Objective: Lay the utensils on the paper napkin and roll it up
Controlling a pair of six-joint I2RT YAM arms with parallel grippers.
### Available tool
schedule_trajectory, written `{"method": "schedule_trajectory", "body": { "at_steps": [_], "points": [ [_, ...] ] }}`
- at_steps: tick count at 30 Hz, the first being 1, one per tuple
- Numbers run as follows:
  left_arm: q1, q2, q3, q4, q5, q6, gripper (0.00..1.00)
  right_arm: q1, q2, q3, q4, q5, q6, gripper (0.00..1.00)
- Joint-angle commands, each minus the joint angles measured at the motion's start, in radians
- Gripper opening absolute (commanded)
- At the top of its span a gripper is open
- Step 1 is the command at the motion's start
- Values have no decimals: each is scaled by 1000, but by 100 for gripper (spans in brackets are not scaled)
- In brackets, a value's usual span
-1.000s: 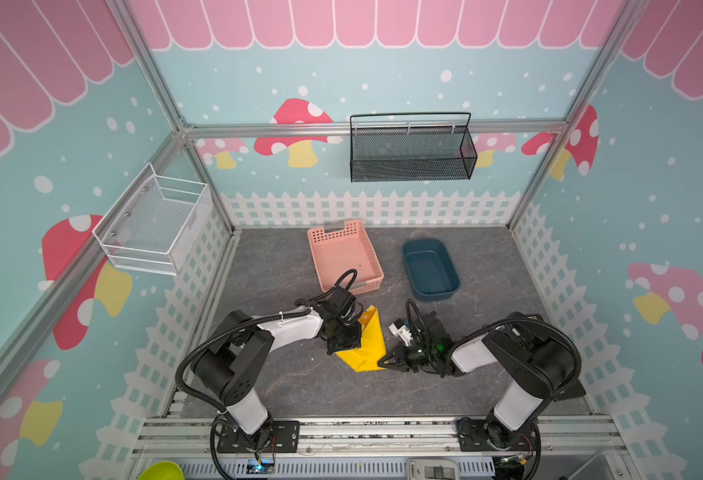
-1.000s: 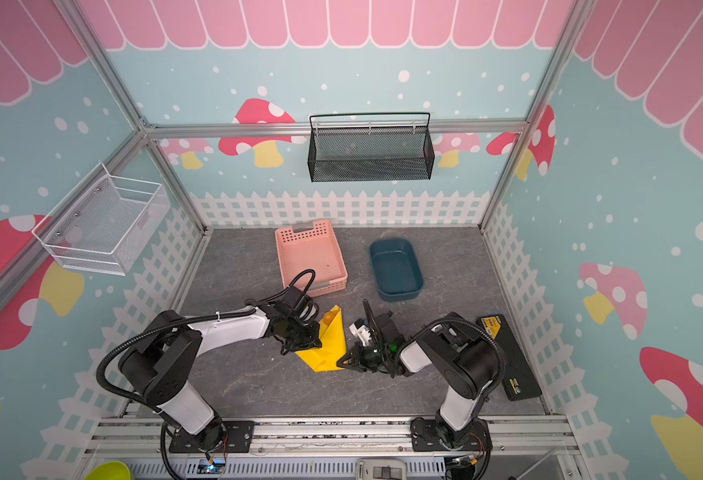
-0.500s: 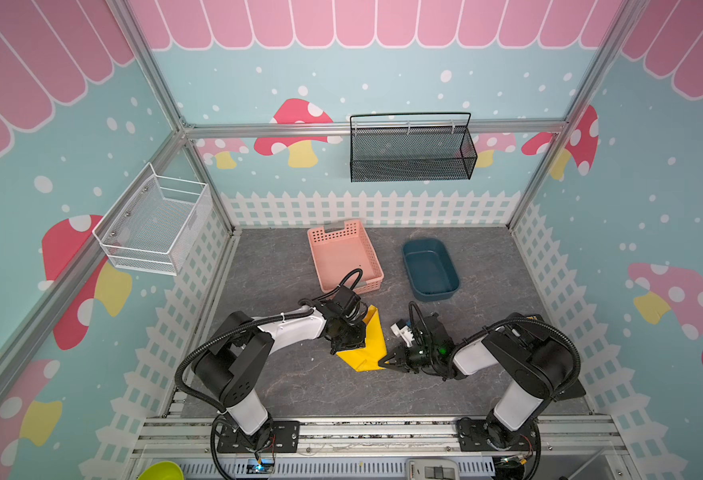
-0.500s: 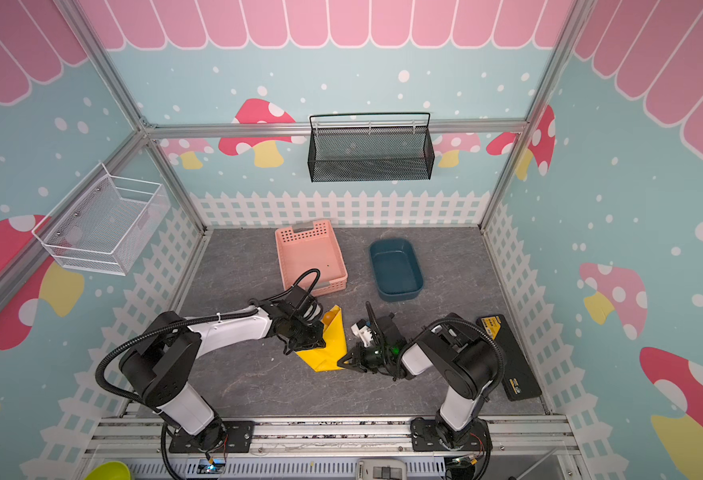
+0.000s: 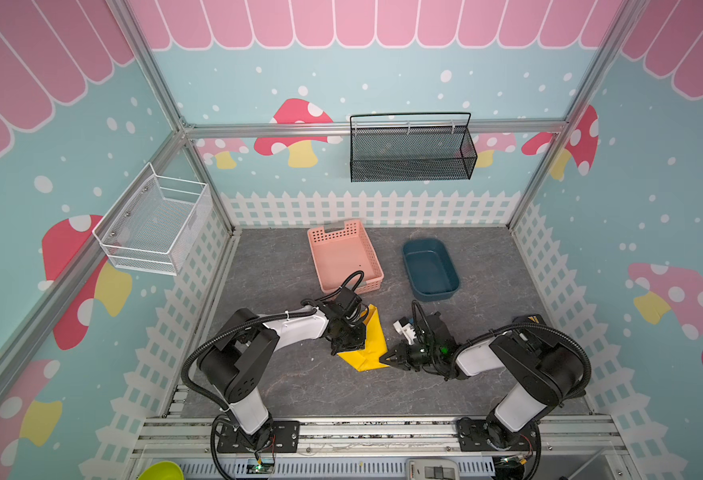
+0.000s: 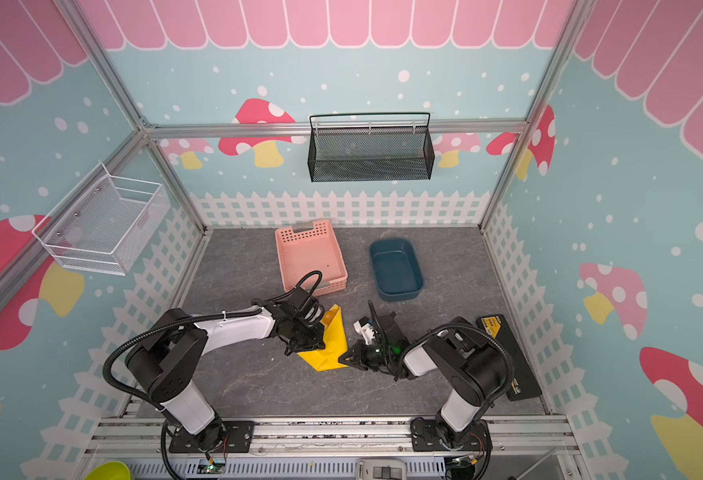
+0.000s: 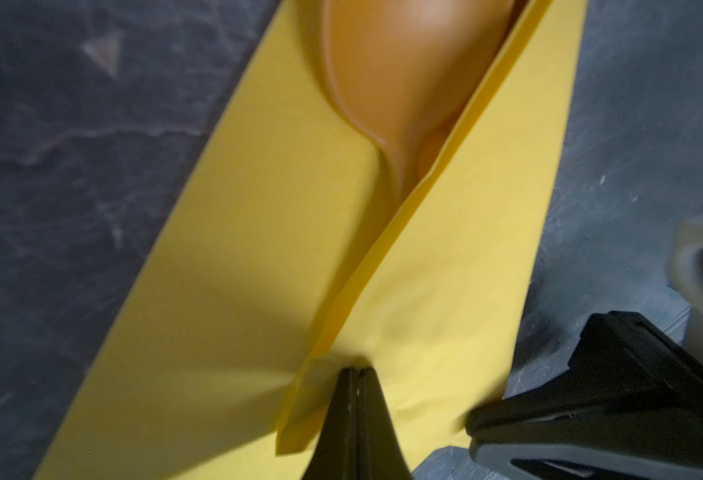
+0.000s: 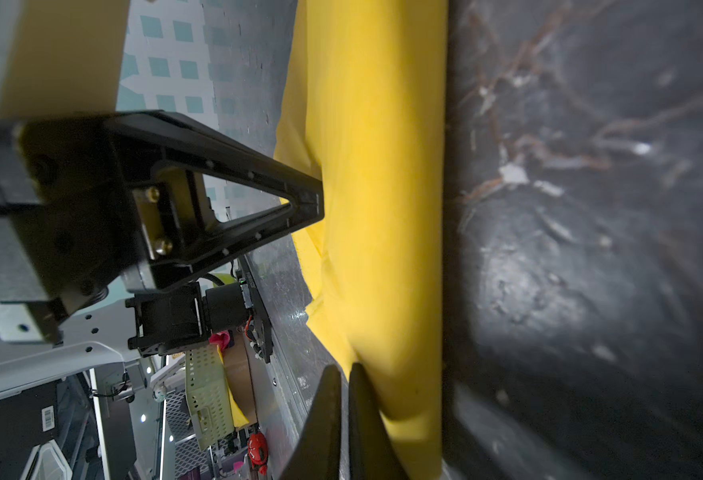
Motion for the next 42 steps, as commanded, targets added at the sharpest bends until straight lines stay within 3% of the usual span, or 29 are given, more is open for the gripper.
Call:
{"method": "schedule_trajectory", "body": {
  "at_steps": [1, 10, 17, 23, 27, 42],
  "points": [
    [-2, 18, 8, -19, -22, 20, 4, -30, -44, 58, -92, 19, -54, 12],
    [-3, 17, 10, -19, -23, 20, 4, -120, -7, 329, -529, 158, -365, 25],
    [-2, 12, 5, -19, -22, 18, 4, -120, 124, 501, -613, 150, -438, 34],
    [-2, 11, 2, -19, -23, 16, 4, -121, 207, 574, -616, 140, -446, 34],
    [-3, 8, -1, -19, -24, 16, 4, -120, 240, 596, -615, 134, -447, 32],
    [-2, -20, -1, -28, -28, 13, 4, -124, 235, 562, -586, 138, -429, 1]
  ]
}}
